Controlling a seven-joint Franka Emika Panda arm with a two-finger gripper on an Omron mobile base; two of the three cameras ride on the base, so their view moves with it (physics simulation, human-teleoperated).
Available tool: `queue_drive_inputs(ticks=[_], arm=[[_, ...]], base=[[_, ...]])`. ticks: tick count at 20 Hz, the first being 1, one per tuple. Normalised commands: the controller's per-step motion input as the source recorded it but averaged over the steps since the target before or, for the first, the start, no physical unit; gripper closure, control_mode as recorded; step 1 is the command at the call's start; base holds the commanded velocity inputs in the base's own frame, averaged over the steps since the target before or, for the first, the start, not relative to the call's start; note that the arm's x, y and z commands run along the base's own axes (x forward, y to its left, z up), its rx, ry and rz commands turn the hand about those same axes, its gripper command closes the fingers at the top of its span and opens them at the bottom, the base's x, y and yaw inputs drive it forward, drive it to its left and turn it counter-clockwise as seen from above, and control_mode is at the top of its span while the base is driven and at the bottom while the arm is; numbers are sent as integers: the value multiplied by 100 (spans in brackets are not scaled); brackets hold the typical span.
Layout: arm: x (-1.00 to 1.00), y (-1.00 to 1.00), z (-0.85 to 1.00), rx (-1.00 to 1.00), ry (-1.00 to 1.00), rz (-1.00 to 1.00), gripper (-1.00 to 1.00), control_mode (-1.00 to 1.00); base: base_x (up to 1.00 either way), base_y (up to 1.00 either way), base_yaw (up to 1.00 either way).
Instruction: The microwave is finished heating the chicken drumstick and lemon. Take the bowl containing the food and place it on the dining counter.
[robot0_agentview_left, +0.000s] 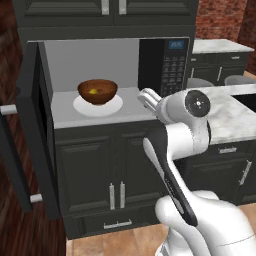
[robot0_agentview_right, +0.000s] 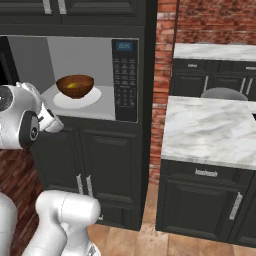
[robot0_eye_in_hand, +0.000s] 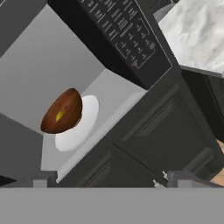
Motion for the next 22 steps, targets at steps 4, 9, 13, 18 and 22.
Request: queue_drive_inputs(ticks=[4,9,13,18,22], arm=[[14,-4,38,-3,13,-11,-100,-100],[42,-35,-18,6,14,18,-100,-100],[29,-30,-8,7,39,32,-100,-100],[15,0,-32,3,0,0,-100,-100],[44,15,-21,1,0,0,-100,-100]], base=[[0,0,0],[0,0,0],[0,0,0],[0,0,0],[0,0,0]])
